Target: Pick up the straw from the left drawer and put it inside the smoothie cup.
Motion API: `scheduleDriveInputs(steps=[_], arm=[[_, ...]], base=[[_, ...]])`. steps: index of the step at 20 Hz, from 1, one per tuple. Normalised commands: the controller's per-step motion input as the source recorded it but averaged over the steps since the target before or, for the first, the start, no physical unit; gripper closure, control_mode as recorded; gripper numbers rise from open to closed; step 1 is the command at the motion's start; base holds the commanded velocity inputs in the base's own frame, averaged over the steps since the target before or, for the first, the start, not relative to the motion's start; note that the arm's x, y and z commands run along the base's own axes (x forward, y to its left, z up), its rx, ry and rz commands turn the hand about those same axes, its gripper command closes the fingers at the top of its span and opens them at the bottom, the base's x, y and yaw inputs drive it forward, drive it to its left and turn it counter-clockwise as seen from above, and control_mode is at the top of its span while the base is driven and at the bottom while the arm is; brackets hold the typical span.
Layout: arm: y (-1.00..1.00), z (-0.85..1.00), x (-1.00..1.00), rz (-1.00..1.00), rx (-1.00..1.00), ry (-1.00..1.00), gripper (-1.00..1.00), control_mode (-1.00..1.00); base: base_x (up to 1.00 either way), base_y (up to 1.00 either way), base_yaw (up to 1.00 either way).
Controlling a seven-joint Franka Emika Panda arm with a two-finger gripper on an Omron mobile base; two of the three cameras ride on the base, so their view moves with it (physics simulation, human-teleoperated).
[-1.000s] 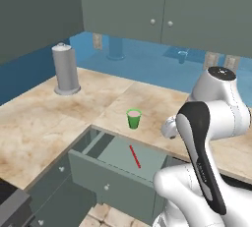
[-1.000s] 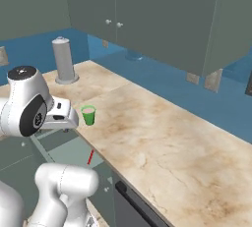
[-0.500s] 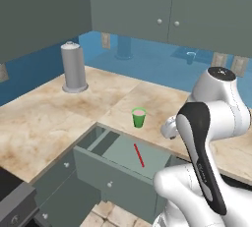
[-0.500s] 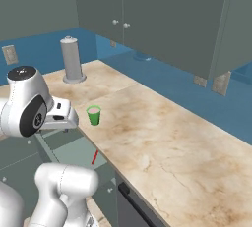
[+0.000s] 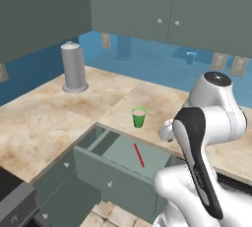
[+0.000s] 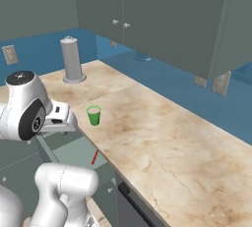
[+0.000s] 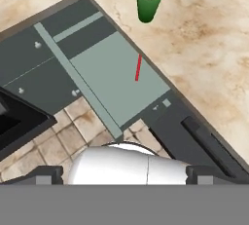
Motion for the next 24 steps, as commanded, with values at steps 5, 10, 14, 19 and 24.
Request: scheduleDriveInputs(steps=[5,10,14,19,24], arm=[[0.50,-0.33,0.00,-0.14,0.00,0.08,-1.00,-1.00],[0.59,-0.20,0.03,-0.15,0.00,0.07,-1.00,-1.00],[0.60,-0.15,0.01,-0.20,0.00,0.01,-1.00,-1.00],[0.36,-0.16,0.08,-0.25,0.03,0.05,-1.00,-1.00],[0.08,-0.06,0.22,-0.20,0.08,0.08,-1.00,-1.00]], base=[[0.00,0.00,0.00],[0.00,0.00,0.00],[0.00,0.00,0.00],[0.00,0.00,0.00],[0.00,0.00,0.00]])
